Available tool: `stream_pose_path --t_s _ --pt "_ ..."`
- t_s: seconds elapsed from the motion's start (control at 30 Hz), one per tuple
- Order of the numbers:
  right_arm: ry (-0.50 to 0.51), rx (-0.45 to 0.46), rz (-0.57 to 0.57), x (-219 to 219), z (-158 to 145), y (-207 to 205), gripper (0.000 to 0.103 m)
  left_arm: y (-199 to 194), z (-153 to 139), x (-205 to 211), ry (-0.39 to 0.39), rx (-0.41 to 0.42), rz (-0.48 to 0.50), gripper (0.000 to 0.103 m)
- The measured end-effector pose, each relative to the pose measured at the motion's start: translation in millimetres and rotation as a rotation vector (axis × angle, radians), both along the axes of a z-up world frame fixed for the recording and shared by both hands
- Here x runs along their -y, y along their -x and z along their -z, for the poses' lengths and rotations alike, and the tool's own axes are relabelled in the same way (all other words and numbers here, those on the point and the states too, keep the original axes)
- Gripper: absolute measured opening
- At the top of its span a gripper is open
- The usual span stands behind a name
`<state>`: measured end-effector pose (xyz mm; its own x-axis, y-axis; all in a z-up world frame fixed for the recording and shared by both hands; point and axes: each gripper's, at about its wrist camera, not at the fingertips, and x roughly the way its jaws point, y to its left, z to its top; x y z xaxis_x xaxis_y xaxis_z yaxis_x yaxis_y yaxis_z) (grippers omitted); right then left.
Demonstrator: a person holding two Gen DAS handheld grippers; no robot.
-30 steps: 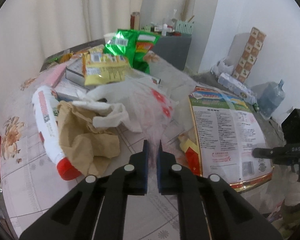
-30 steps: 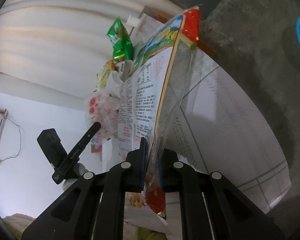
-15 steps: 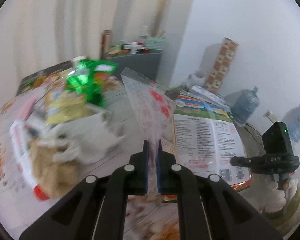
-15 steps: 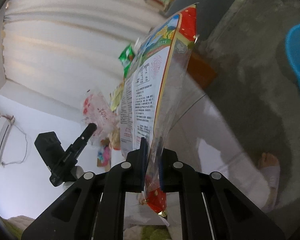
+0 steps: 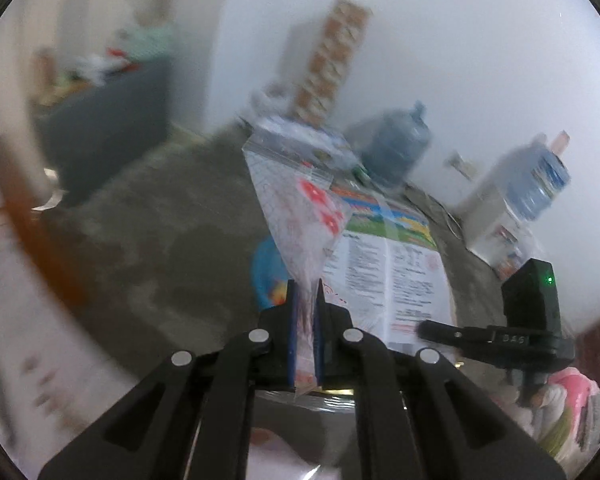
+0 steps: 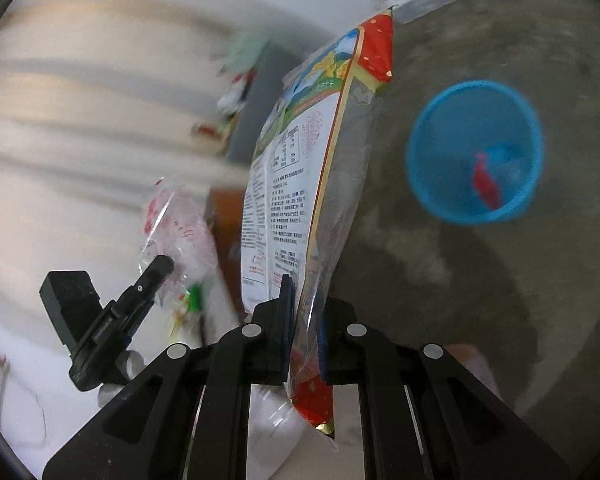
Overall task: Collect trash
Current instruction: 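Carry the snack bag to the blue wastebasket and open the right gripper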
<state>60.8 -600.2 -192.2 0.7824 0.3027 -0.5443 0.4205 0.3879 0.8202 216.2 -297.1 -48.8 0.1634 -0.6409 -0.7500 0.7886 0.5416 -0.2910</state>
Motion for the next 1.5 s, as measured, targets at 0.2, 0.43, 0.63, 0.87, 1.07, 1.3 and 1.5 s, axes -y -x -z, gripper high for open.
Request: stream_pose_path --t_s 0.2,0.43,0.63,0.87,1.07,1.3,1.5 --pt "0.060 -0.168 0.143 40.3 49.7 -29.8 0.010 -31.2 88.2 120.6 -0.163 -0.153 0.079 0.006" --pt "0.159 -0.338 0.249 55.8 98.1 -81.2 0.011 -70.0 188.0 198.7 -0.347 -0.231 0.053 0.007" --pt "0.270 -0.436 0.319 67.0 118.9 -101.3 0.018 -90.3 232.5 232.1 -0.453 -0.201 0.046 0.019" --pt "0.334 -0.465 0.271 67.5 131.3 -103.2 0.040 -101.4 247.8 226.5 -0.415 -0.269 0.005 0.043" --pt "0.374 -0.472 0.259 62.4 126.4 -90.1 0.043 -104.1 239.3 220.4 -0.360 -0.318 -0.009 0.046" --pt "0.617 -0.566 0.097 49.8 126.2 -125.4 0.009 -108.4 164.5 189.0 -0.243 -0.271 -0.010 0.046" --pt "0.913 -0.737 -0.135 28.1 151.8 -167.2 0.004 -91.2 75.5 118.8 -0.138 -0.150 0.028 0.046"
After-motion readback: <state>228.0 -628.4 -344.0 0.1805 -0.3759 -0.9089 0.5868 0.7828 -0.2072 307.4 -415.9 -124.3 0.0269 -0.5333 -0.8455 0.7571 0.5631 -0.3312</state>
